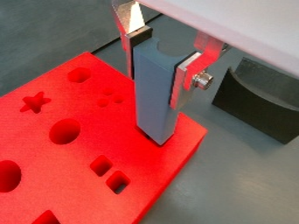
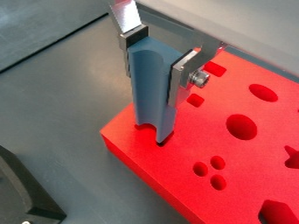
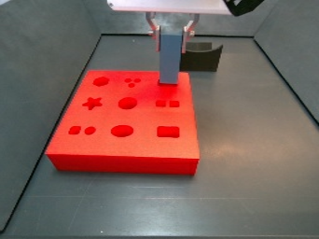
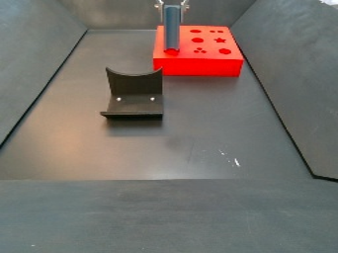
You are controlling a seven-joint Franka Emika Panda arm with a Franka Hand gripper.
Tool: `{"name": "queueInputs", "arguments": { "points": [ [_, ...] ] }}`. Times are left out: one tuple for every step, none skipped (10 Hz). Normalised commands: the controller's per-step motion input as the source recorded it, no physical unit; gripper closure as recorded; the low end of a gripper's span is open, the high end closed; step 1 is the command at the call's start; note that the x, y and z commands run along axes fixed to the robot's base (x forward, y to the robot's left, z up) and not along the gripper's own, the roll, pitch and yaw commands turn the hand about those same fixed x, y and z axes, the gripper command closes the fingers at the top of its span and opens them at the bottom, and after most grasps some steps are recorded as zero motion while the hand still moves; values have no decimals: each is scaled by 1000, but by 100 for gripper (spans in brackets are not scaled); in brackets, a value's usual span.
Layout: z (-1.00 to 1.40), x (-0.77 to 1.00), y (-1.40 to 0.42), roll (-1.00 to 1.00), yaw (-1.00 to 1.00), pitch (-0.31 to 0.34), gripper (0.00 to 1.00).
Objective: Insert the arch object.
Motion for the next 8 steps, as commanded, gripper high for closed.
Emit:
{"name": "queueInputs", "arguments": {
  "points": [
    [-183,0,-31,37,0,0,100],
    [-209,0,-9,26,0,0,100],
    [-254,34,0,26,71,-20,100],
    [-280,20,0,41,103,-36,100],
    [-300,0,26,56,100,-26,100],
    [-297,14,26,41,106,-21,100],
    [-291,31,29,34,134,-31,100],
    [-274,29,0,16,123,-40,100]
  ]
}}
